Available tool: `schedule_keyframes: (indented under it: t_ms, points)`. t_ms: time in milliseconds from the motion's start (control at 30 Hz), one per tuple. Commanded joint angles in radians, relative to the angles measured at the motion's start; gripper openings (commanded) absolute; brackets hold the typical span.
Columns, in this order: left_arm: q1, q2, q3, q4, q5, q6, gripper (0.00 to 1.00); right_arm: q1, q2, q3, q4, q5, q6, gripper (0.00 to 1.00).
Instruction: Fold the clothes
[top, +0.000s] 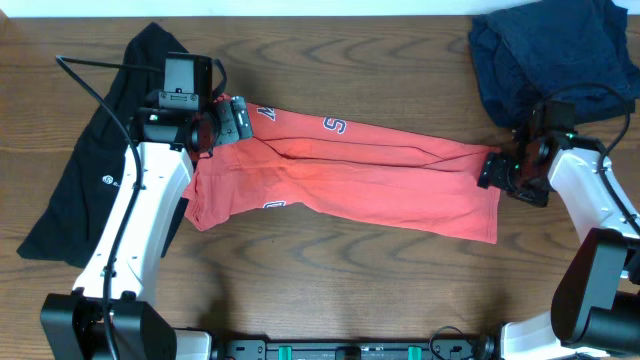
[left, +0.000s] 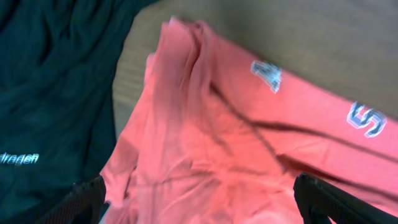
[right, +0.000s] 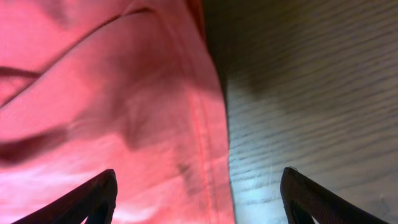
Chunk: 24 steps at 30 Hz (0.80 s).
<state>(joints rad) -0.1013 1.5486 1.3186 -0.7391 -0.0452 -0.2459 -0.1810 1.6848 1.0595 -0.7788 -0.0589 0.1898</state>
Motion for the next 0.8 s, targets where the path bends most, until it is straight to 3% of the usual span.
schedule_keyframes:
  t_ms: [0, 433, 767]
  points:
    - [0.0, 0.004, 0.005, -0.029, -0.064, 0.025, 0.98, -0.002, 0.009, -0.058, 0.055, 0.044, 0.019, 0.82]
    - [0.0, 0.004, 0.005, -0.127, -0.337, 0.025, 0.98, 0.012, 0.009, -0.251, 0.321, 0.018, 0.019, 0.8]
    - [0.026, 0.004, 0.005, -0.146, -0.36, 0.025, 0.98, 0.143, 0.037, -0.271, 0.355, -0.012, 0.104, 0.68]
